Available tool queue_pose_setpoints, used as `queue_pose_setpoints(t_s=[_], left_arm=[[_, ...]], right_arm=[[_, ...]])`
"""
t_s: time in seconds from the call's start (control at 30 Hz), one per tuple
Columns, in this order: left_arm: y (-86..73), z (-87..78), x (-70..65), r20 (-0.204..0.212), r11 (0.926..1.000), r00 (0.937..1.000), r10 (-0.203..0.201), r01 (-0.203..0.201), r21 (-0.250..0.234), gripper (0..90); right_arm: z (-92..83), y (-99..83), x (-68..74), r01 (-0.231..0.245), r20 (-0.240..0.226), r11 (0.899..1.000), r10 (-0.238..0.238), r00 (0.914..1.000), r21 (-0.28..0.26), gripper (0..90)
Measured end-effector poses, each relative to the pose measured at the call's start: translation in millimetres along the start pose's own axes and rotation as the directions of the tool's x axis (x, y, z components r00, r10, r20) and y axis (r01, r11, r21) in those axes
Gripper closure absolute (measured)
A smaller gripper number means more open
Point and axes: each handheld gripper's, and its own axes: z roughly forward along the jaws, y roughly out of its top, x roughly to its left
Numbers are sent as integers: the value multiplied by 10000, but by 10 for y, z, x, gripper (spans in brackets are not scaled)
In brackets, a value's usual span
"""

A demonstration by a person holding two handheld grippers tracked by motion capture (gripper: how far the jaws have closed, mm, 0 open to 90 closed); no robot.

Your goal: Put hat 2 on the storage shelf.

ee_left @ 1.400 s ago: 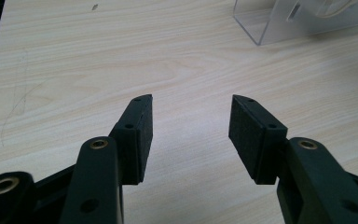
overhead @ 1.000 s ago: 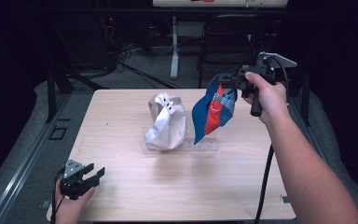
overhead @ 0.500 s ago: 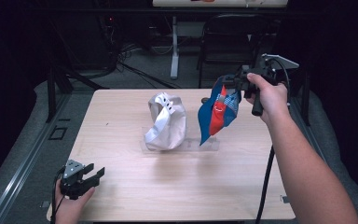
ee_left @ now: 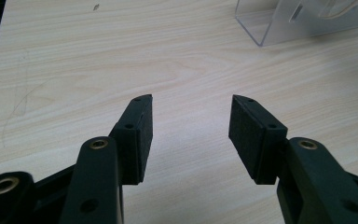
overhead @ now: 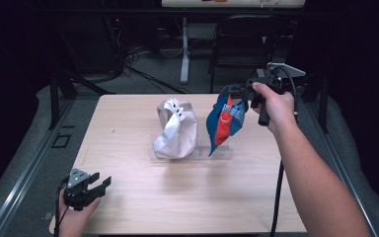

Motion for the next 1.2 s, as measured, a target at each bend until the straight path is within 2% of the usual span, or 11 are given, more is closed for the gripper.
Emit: queue_pose_setpoints(t_s=[0.1,0.17,0.2,0.33,0.6,0.63,1.2], left_arm=[[5,22,-8,-6,10000,10000,23,-23,-47,500],[8,28,-11,8,10000,10000,29,-29,-16,500],[8,31,-11,12,10000,10000,40,-40,5,501],[12,28,-14,2,9999,10000,71,-71,79,501],[4,30,-10,41,10000,10000,21,-21,-6,500],[2,32,-10,38,10000,10000,17,-17,-42,500],[-2,23,-8,33,10000,10000,50,-50,1,500]], right_arm=[[38,-14,-12,-1,106,10000,0,9999,35,782],[45,-23,-21,169,220,9996,-174,9996,236,781],[59,-32,-25,106,220,9999,-109,9997,116,782],[98,-53,-99,129,403,9992,-143,9991,365,781],[143,-74,-176,74,460,9990,-94,9989,430,781],[152,-80,-170,-35,473,9994,19,9989,352,781],[141,-101,-156,291,619,9986,-318,9976,446,762]])
